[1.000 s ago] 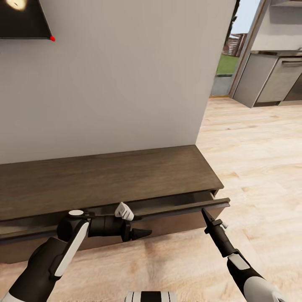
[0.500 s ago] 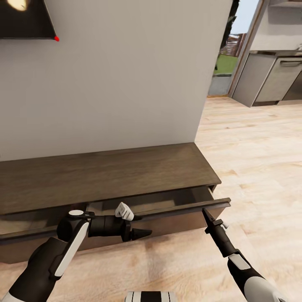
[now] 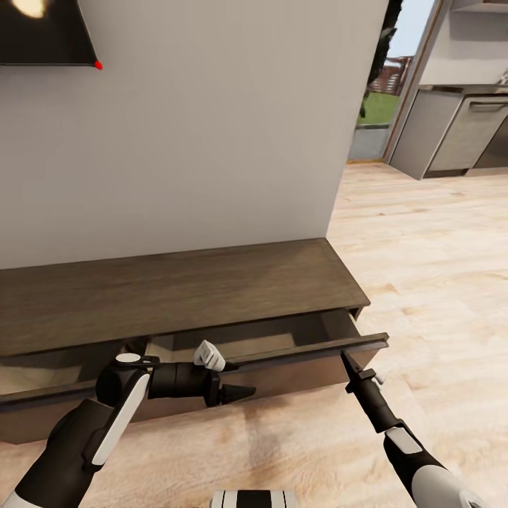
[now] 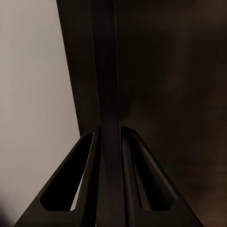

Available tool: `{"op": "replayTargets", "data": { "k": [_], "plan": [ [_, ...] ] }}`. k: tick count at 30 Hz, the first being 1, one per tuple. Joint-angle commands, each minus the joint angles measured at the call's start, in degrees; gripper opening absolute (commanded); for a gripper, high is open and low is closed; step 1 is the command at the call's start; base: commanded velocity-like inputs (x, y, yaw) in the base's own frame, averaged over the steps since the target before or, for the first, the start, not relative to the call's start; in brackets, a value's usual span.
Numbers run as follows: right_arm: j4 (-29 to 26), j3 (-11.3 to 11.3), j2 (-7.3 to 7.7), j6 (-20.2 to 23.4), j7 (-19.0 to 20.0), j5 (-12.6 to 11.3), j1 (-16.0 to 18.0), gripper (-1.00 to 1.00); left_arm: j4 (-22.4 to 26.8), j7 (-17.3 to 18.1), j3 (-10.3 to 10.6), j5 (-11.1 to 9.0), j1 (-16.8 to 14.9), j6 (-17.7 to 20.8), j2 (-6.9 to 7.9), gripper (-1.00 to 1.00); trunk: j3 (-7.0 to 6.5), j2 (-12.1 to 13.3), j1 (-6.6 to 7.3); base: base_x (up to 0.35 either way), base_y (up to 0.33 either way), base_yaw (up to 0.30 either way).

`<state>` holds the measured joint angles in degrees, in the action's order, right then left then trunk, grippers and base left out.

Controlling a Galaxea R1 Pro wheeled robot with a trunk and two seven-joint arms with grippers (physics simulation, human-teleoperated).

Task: Place each of the two pumpkins and all three candles from the living room inside a cabinet in the living room (use any cabinet), then make sure every cabinet is closed, and position the cauldron so it is next to a table in the living room.

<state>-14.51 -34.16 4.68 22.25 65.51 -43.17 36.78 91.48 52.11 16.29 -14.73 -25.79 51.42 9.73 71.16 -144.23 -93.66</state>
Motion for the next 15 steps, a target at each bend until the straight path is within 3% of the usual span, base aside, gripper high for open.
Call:
{"op": "replayTargets", "data": {
  "k": [1, 8, 15],
  "plan": [
    [0.09, 2.08, -0.38, 1.21, 4.10, -0.51, 0.05, -1.00, -0.02, 0.01, 0.06, -0.16, -0.05, 0.26, 0.03, 1.00, 0.03, -0.02, 0.03, -0.020, 0.000, 0.000],
    [0.09, 2.08, -0.38, 1.21, 4.10, -0.51, 0.05, -1.00, -0.01, 0.01, 0.06, -0.16, -0.05, 0.26, 0.03, 1.00, 0.03, -0.02, 0.03, -0.011, 0.000, 0.000],
    [0.09, 2.08, -0.43, 1.21, 4.10, -0.51, 0.05, -1.00, -0.04, 0.01, 0.10, -0.14, -0.05, 0.26, 0.03, 1.00, 0.03, -0.02, 0.03, -0.103, 0.000, 0.000]
  ]
}}
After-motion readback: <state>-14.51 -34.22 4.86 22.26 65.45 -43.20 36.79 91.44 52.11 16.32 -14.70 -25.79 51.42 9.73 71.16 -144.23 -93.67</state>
